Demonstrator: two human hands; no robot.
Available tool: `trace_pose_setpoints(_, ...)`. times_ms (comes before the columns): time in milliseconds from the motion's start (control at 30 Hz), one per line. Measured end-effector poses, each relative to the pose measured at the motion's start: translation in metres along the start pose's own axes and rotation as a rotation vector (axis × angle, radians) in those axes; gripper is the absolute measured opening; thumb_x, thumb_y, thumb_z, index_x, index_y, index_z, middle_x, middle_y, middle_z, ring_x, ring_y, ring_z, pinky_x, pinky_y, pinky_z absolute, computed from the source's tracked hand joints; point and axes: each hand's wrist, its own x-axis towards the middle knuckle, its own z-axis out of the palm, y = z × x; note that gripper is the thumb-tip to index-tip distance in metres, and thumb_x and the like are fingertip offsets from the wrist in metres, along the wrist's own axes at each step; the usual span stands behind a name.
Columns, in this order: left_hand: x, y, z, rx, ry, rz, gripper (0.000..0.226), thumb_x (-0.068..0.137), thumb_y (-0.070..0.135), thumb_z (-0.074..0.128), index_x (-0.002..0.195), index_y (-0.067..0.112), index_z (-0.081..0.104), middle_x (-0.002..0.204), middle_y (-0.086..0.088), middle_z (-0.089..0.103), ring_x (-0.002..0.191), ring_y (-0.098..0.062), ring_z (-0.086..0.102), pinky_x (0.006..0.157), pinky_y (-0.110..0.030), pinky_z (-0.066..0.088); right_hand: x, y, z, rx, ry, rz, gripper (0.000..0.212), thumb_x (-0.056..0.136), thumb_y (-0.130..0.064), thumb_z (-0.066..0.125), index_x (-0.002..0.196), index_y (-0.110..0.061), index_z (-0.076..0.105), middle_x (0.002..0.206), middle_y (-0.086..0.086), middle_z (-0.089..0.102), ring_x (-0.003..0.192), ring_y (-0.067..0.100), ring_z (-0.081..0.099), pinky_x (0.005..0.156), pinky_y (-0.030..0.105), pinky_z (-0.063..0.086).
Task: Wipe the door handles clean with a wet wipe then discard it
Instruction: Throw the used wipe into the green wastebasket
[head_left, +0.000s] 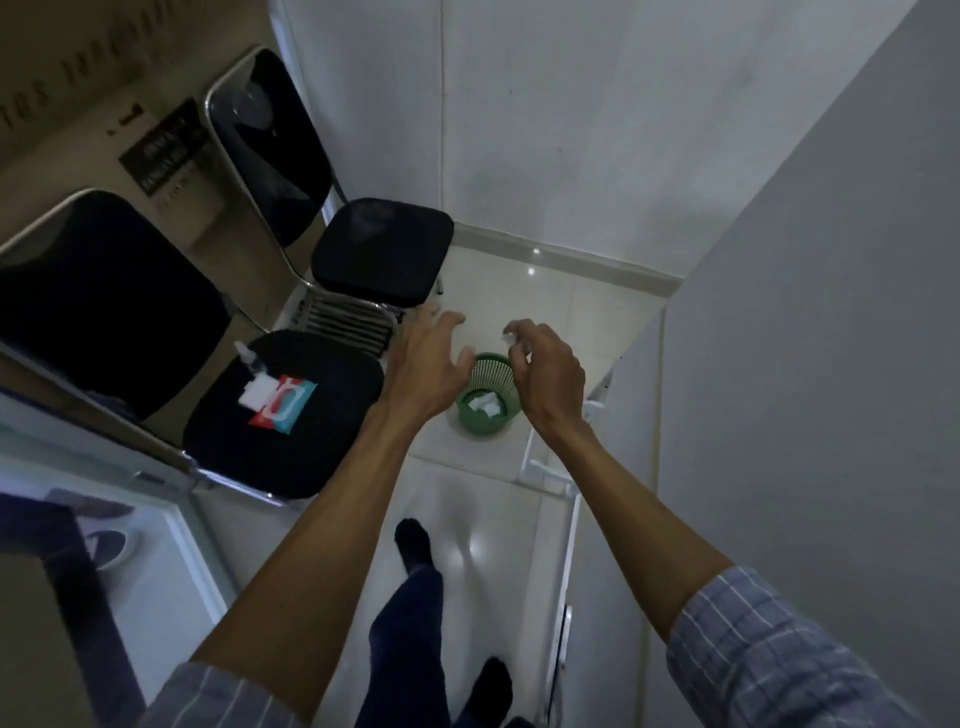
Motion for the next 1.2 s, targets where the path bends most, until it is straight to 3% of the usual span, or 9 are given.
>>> trace_pose_setpoints(267,0.144,-0.026,0.024,0.015,-0.147,0.071,0.048,0.099,0.03,0.062,0.143,0.013,0.055,0.152,-0.013,0.044,0.133,-0.036,0.05,0.112,-0.047,0.044,0.113,0.034,0.041,0.03,0.033,0.101,0.008,0.1,-0.024,0.061,0.108,-0.022,0.064,0.101,-0.003,0.066,0.077,0.01,0.062,0.065,0.04,0.06)
trace_pose_setpoints(400,0.202,-0.03,0.036,0.022,-0.16,0.11,0.045,0.1,0.028,0.061,0.142,0.013,0.055,0.152,-0.01,0.044,0.132,-0.033,0.05,0.109,-0.047,0.046,0.153,0.05,0.065,0.081,0.04,0.149,0.018,0.1,-0.037,0.067,0.106,-0.022,0.06,0.105,-0.003,0.063,0.084,0.008,0.066,0.066,0.024,0.059)
trace_pose_setpoints(533,0.24,-0.049,0.07,0.034,-0.131,0.144,0.04,0.098,0.022,0.063,0.136,0.01,0.059,0.145,-0.011,0.05,0.123,-0.033,0.055,0.103,-0.045,0.048,0.168,0.081,0.108,0.14,-0.001,0.195,0.009,0.103,-0.014,0.062,0.106,-0.017,0.054,0.103,0.001,0.055,0.08,0.002,0.056,0.065,0.008,0.044)
trace_pose_setpoints(633,0.255,-0.079,0.12,0.056,-0.125,0.169,0.036,0.096,0.016,0.064,0.131,0.008,0.062,0.136,-0.013,0.055,0.12,-0.033,0.058,0.1,-0.048,0.049,0.164,0.12,0.158,0.164,-0.052,0.214,0.013,0.102,-0.006,0.057,0.106,-0.017,0.051,0.103,0.0,0.052,0.083,-0.001,0.053,0.064,0.012,0.044)
trace_pose_setpoints(767,0.268,-0.135,0.199,0.054,-0.23,0.142,0.027,0.099,0.016,0.058,0.124,0.01,0.062,0.125,-0.01,0.059,0.108,-0.029,0.059,0.088,-0.048,0.054,0.15,0.185,0.236,0.17,-0.145,0.212,0.016,0.101,-0.003,0.055,0.101,-0.017,0.048,0.1,0.001,0.05,0.083,0.018,0.053,0.067,0.038,0.051)
trace_pose_setpoints(833,0.273,-0.171,0.255,0.081,-0.29,0.134,0.027,0.099,0.017,0.056,0.125,0.009,0.062,0.122,-0.01,0.06,0.103,-0.029,0.06,0.083,-0.046,0.053,0.134,0.226,0.282,0.139,-0.208,0.187,0.015,0.101,-0.002,0.056,0.101,-0.016,0.05,0.099,0.001,0.05,0.083,0.02,0.054,0.067,0.043,0.053)
trace_pose_setpoints(1000,0.291,-0.216,0.348,0.131,-0.31,0.143,0.027,0.098,0.01,0.06,0.124,0.003,0.062,0.12,-0.017,0.062,0.101,-0.032,0.06,0.08,-0.042,0.051,0.113,0.302,0.349,0.058,-0.274,0.099,0.016,0.099,0.0,0.063,0.105,-0.01,0.053,0.104,0.007,0.055,0.077,0.019,0.057,0.055,0.04,0.057)
trace_pose_setpoints(1133,0.291,-0.262,0.428,0.091,-0.3,0.138,0.023,0.095,0.008,0.062,0.116,-0.001,0.064,0.114,-0.02,0.063,0.095,-0.034,0.061,0.073,-0.041,0.053,0.094,0.366,0.41,0.032,-0.333,0.104,0.02,0.1,0.0,0.062,0.118,-0.007,0.055,0.115,0.009,0.057,0.087,0.018,0.059,0.062,0.029,0.058)
trace_pose_setpoints(1200,0.291,-0.284,0.466,0.084,-0.282,0.146,0.022,0.096,0.009,0.063,0.114,-0.002,0.064,0.113,-0.021,0.064,0.094,-0.033,0.061,0.073,-0.036,0.05,0.088,0.394,0.443,0.036,-0.326,0.124,0.011,0.103,-0.002,0.057,0.112,-0.008,0.055,0.11,0.009,0.057,0.087,0.019,0.057,0.062,0.032,0.056)
